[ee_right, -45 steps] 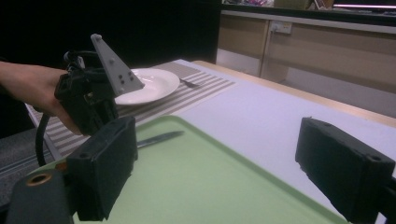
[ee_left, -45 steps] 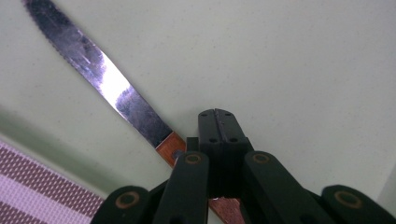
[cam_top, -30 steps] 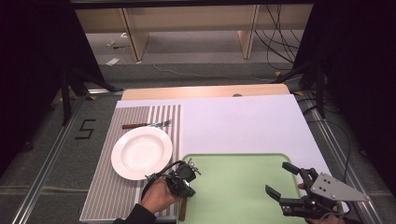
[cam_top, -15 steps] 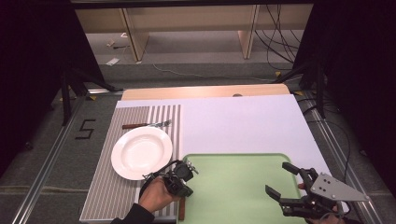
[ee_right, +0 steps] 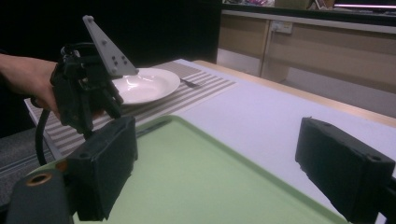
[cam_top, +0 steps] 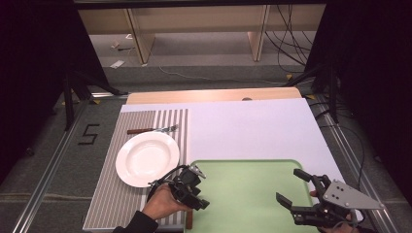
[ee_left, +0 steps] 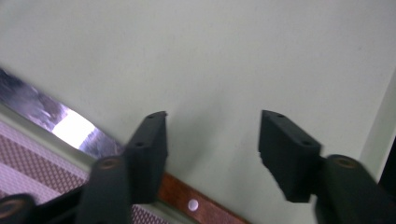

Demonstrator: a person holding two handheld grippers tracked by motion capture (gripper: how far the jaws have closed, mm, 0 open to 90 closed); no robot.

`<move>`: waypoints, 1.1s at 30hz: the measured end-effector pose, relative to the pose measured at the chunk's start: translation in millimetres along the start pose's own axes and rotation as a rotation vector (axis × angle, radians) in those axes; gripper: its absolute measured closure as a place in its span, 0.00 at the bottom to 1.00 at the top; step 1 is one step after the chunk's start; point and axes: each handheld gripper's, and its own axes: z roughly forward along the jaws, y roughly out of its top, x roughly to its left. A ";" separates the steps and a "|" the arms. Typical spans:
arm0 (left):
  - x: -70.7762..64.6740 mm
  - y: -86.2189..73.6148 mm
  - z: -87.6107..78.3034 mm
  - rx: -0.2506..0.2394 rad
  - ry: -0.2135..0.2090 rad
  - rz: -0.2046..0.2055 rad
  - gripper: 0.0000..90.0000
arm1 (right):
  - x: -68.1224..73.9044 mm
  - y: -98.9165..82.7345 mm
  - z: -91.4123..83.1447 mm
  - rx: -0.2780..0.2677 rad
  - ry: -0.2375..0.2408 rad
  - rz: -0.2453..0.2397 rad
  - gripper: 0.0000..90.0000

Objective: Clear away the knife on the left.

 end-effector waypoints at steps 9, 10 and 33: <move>-1.3 0.6 -5.2 -0.084 0.005 0.029 0.24 | 0.1 0.0 0.0 0.000 0.000 0.000 0.15; -1.8 0.6 -6.5 -0.102 0.006 0.036 0.23 | 0.1 0.1 -0.1 0.000 0.000 -0.001 0.15; -19.3 -29.1 -44.1 -0.592 0.031 0.110 0.17 | 0.4 0.2 -0.2 -0.002 -0.003 -0.002 0.15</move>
